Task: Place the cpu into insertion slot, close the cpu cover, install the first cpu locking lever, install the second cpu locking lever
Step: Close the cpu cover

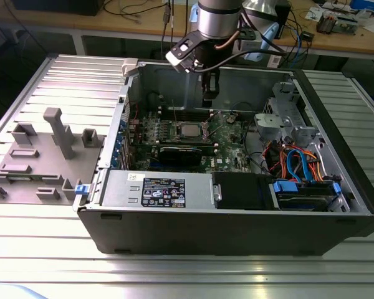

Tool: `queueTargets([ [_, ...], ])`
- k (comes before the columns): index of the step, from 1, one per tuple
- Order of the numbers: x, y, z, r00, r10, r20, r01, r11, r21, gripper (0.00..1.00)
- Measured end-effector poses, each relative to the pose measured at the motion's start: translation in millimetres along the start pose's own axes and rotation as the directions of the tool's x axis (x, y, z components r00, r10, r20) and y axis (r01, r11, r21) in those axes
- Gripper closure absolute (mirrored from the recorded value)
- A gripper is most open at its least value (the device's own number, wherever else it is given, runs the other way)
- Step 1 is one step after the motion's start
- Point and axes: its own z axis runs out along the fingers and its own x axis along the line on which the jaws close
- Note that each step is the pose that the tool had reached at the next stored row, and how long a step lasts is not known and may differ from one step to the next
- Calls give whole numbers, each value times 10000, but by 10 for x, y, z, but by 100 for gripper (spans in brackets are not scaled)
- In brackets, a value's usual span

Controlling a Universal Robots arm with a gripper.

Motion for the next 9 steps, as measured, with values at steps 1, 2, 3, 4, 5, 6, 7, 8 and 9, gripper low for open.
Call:
queueTargets([
  [1,0,3,0,10000,0,1,0,10000,0,89],
  [2,0,6,0,10000,0,0,0,10000,1,89],
  [3,0,10,0,10000,-1,0,1,10000,0,89],
  [4,0,14,1,10000,0,0,0,10000,0,89],
  [5,0,20,1,10000,0,0,0,10000,0,89],
  [6,0,22,1,10000,-1,0,1,10000,0,89],
  [7,0,26,1,10000,-1,0,1,10000,0,89],
  [8,0,30,1,10000,0,0,0,10000,0,89],
  [9,0,39,1,10000,0,0,0,10000,0,89],
])
